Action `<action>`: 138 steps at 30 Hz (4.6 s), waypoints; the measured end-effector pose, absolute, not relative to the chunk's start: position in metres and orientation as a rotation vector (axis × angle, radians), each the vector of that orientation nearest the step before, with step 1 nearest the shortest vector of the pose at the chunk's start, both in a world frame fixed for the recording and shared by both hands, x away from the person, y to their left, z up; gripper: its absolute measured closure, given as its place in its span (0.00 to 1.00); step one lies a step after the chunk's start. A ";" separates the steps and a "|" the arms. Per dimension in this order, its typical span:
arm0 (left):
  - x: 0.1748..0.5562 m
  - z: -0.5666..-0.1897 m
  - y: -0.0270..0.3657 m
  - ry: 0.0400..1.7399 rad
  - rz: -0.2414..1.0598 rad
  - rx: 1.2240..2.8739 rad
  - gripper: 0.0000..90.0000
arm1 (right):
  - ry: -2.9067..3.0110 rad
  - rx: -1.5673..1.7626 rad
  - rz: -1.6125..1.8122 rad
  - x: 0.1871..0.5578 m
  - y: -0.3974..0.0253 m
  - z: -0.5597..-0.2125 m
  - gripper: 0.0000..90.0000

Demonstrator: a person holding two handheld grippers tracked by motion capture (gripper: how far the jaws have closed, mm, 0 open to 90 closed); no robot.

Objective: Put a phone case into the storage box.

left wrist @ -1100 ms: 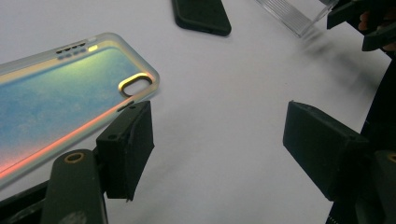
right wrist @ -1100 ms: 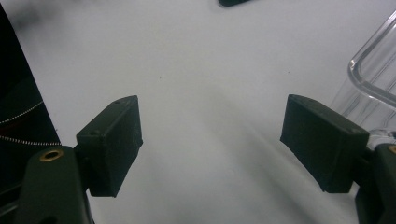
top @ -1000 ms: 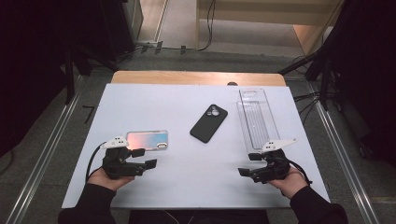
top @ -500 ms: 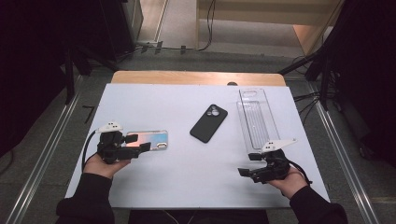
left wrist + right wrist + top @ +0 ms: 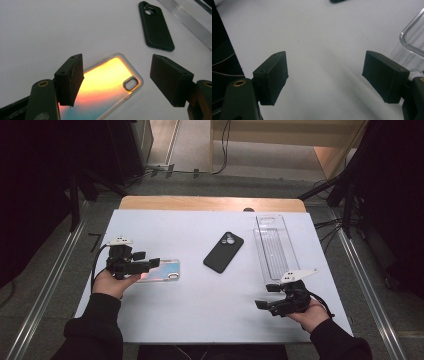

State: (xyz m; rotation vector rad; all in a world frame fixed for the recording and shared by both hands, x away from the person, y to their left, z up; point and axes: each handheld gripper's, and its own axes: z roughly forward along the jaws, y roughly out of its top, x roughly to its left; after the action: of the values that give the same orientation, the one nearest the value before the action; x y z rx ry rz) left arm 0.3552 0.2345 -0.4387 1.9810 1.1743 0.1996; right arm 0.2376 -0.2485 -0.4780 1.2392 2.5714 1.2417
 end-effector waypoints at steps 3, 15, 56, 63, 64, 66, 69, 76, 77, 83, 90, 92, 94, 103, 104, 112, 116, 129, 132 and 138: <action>0.366 -0.444 0.238 1.219 0.191 1.959 0.31 | 2.572 1.238 1.241 0.238 -0.249 -0.478 0.21; 0.391 -0.458 0.242 1.292 0.193 2.010 0.54 | 2.573 1.237 1.242 0.237 -0.248 -0.478 0.21; 0.388 -0.487 0.261 1.341 0.145 2.093 1.00 | 2.585 1.219 1.249 0.238 -0.247 -0.477 0.21; 0.384 -0.487 0.259 1.334 0.126 2.105 1.00 | 2.585 1.216 1.249 0.239 -0.247 -0.477 0.21; 0.384 -0.486 0.260 1.337 0.121 2.104 1.00 | 2.585 1.218 1.250 0.239 -0.247 -0.477 0.21; 0.384 -0.487 0.260 1.343 0.111 2.096 1.00 | 2.583 1.217 1.248 0.238 -0.247 -0.477 0.21; 0.383 -0.487 0.260 1.345 0.111 2.093 1.00 | 2.583 1.221 1.245 0.238 -0.247 -0.477 0.21; 0.381 -0.476 0.265 1.334 0.095 2.030 0.77 | 2.580 1.218 1.248 0.238 -0.248 -0.477 0.21; 0.380 -0.473 0.264 1.320 0.097 2.025 0.73 | 2.580 1.218 1.249 0.238 -0.248 -0.477 0.21; 0.368 -0.458 0.260 1.206 0.083 1.971 0.47 | 2.576 1.223 1.246 0.238 -0.249 -0.477 0.21; 0.346 -0.449 0.249 1.071 0.043 1.966 0.39 | 2.571 1.230 1.246 0.238 -0.249 -0.477 0.21; 0.340 -0.449 0.246 1.052 0.019 1.979 0.39 | 2.570 1.231 1.246 0.238 -0.249 -0.477 0.21; 0.334 -0.449 0.243 1.036 -0.006 1.980 0.39 | 2.568 1.233 1.247 0.238 -0.249 -0.477 0.21; 0.312 -0.452 0.230 0.936 -0.095 2.001 0.36 | 2.569 1.233 1.246 0.239 -0.250 -0.477 0.21; 0.310 -0.452 0.229 0.928 -0.100 2.005 0.36 | 2.569 1.231 1.245 0.239 -0.250 -0.477 0.21; 0.290 -0.452 0.221 0.879 -0.099 2.028 0.36 | 2.563 1.239 1.243 0.239 -0.250 -0.478 0.21; 0.282 -0.453 0.217 0.869 -0.069 2.069 0.34 | 2.565 1.243 1.238 0.239 -0.250 -0.478 0.20; 0.273 -0.456 0.212 0.802 -0.140 2.100 0.31 | 2.572 1.244 1.229 0.239 -0.249 -0.478 0.21; 0.275 -0.457 0.214 0.823 -0.132 2.098 0.31 | 2.574 1.239 1.229 0.239 -0.249 -0.479 0.21; 0.285 -0.452 0.220 0.904 -0.067 2.078 0.25 | 2.574 1.243 1.229 0.239 -0.249 -0.479 0.21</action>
State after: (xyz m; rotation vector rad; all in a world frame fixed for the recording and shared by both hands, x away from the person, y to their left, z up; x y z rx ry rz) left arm 0.2849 0.2202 -0.4517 2.0777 0.9036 -0.0675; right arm 0.2393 -0.2492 -0.4787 1.2426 2.5737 1.2286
